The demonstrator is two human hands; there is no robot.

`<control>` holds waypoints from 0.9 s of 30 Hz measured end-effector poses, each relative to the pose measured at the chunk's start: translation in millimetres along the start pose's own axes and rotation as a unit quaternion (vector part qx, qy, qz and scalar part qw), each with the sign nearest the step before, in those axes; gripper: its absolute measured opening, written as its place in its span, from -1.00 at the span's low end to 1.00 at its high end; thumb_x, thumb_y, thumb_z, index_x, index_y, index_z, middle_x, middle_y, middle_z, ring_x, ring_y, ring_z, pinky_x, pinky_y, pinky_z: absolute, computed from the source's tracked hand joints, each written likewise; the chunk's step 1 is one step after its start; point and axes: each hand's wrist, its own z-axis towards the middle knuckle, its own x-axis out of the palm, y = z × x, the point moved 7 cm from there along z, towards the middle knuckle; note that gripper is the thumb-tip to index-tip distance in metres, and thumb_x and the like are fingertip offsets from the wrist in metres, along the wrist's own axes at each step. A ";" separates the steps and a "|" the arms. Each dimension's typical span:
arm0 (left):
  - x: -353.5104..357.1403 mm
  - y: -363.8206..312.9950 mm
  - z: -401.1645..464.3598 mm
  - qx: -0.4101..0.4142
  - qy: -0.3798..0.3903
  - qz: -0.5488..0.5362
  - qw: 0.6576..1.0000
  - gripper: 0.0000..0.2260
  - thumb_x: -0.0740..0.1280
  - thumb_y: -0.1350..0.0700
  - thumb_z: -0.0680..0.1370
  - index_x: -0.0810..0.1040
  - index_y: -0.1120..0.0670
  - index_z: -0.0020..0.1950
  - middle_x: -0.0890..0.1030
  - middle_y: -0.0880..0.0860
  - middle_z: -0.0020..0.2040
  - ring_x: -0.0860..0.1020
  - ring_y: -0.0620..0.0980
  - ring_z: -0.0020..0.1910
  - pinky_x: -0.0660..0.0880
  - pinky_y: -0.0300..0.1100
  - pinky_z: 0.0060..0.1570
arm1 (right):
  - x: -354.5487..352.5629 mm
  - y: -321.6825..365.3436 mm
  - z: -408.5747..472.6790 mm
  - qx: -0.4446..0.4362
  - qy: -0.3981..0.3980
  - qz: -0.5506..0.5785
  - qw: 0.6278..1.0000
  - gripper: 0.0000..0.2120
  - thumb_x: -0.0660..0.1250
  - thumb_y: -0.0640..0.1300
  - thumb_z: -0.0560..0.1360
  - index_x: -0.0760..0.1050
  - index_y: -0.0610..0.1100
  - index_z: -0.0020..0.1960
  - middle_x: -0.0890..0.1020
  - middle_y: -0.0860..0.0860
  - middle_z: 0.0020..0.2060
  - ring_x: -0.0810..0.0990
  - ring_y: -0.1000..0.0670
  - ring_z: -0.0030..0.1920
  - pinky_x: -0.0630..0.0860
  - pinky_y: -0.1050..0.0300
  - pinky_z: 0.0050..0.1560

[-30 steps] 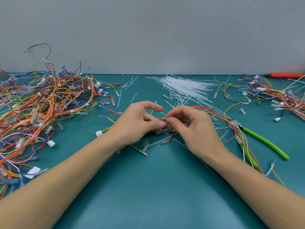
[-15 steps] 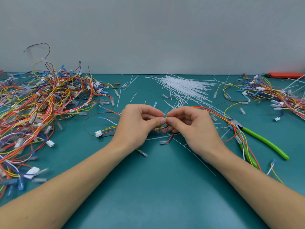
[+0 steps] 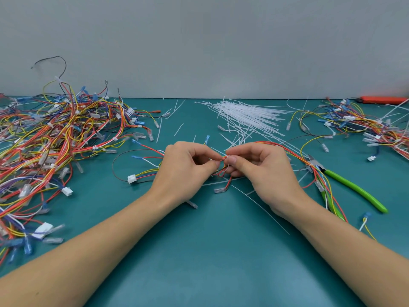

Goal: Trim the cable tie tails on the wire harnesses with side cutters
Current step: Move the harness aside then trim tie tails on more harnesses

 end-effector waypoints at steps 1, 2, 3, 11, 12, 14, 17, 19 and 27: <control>0.2 -0.1 0.0 0.000 0.000 -0.004 1.000 -0.88 0.50 0.16 0.51 0.77 -0.06 -0.12 0.67 0.00 -0.37 0.53 -0.11 -0.39 0.46 -0.24 -0.32 | -0.3 -0.4 0.2 0.003 -0.001 0.002 1.000 -0.90 0.45 -0.35 0.54 0.68 -0.20 0.01 0.74 -0.16 -0.25 0.73 -0.05 -0.22 0.66 0.17 -0.12; 0.3 -0.2 -0.3 0.000 0.001 -0.007 1.000 -0.89 0.50 0.16 0.51 0.78 -0.06 -0.12 0.68 0.01 -0.36 0.53 -0.11 -0.38 0.46 -0.25 -0.32 | -0.3 -0.6 0.3 0.005 -0.001 0.003 1.000 -0.90 0.45 -0.35 0.54 0.68 -0.21 0.01 0.74 -0.17 -0.25 0.73 -0.05 -0.21 0.67 0.16 -0.11; 0.4 -0.2 -0.4 0.000 0.000 -0.010 1.000 -0.89 0.50 0.15 0.51 0.78 -0.06 -0.12 0.68 0.01 -0.36 0.52 -0.11 -0.39 0.45 -0.26 -0.33 | 0.0 -0.8 0.5 0.006 0.001 0.003 1.000 -0.90 0.45 -0.35 0.54 0.69 -0.21 0.02 0.74 -0.18 -0.24 0.73 -0.05 -0.21 0.67 0.15 -0.10; -1.2 -1.5 -0.8 0.001 -0.007 -0.029 1.000 -0.88 0.51 0.17 0.51 0.77 -0.05 -0.13 0.67 0.01 -0.37 0.49 -0.13 -0.40 0.40 -0.30 -0.35 | -0.3 -1.6 0.0 0.014 0.002 0.008 1.000 -0.90 0.46 -0.35 0.54 0.68 -0.22 0.01 0.74 -0.18 -0.24 0.74 -0.04 -0.21 0.66 0.18 -0.12; -1.7 -1.0 -0.8 -0.002 -0.009 -0.034 0.999 -0.89 0.51 0.17 0.51 0.77 -0.05 -0.13 0.67 0.01 -0.37 0.49 -0.12 -0.40 0.40 -0.29 -0.36 | -0.4 -1.7 -0.1 0.016 0.002 0.010 1.000 -0.90 0.46 -0.35 0.54 0.68 -0.22 0.02 0.74 -0.17 -0.24 0.74 -0.04 -0.21 0.66 0.19 -0.12; -2.3 -0.2 -0.3 -0.009 -0.010 -0.042 0.999 -0.89 0.52 0.17 0.50 0.77 -0.05 -0.14 0.67 0.03 -0.37 0.49 -0.11 -0.40 0.41 -0.25 -0.35 | -0.6 -2.0 -0.2 0.019 0.001 0.015 1.000 -0.90 0.46 -0.35 0.54 0.68 -0.22 0.02 0.74 -0.16 -0.24 0.75 -0.04 -0.20 0.65 0.21 -0.13; -2.6 -0.6 -0.2 -0.010 -0.014 -0.048 0.999 -0.91 0.53 0.16 0.50 0.77 -0.03 -0.14 0.68 0.04 -0.36 0.50 -0.10 -0.39 0.41 -0.26 -0.34 | -0.5 -2.3 -0.2 0.021 -0.001 0.017 1.000 -0.90 0.46 -0.35 0.54 0.68 -0.22 0.02 0.74 -0.16 -0.23 0.75 -0.05 -0.19 0.65 0.21 -0.13; -2.5 -0.8 -0.2 -0.009 -0.016 -0.050 0.999 -0.91 0.53 0.16 0.50 0.77 -0.03 -0.14 0.68 0.04 -0.35 0.51 -0.10 -0.38 0.42 -0.24 -0.33 | -0.3 -2.2 -0.3 0.022 -0.002 0.020 1.000 -0.90 0.46 -0.36 0.54 0.67 -0.22 0.02 0.75 -0.16 -0.23 0.75 -0.05 -0.19 0.65 0.22 -0.13; -1.6 -0.4 -1.6 -0.004 -0.021 -0.029 0.999 -0.87 0.51 0.17 0.50 0.76 -0.07 -0.17 0.68 -0.02 -0.36 0.48 -0.11 -0.40 0.43 -0.23 -0.34 | -1.0 -0.5 -0.7 0.013 0.000 0.025 1.000 -0.90 0.47 -0.35 0.53 0.68 -0.20 0.00 0.75 -0.15 -0.23 0.76 -0.07 -0.18 0.65 0.21 -0.13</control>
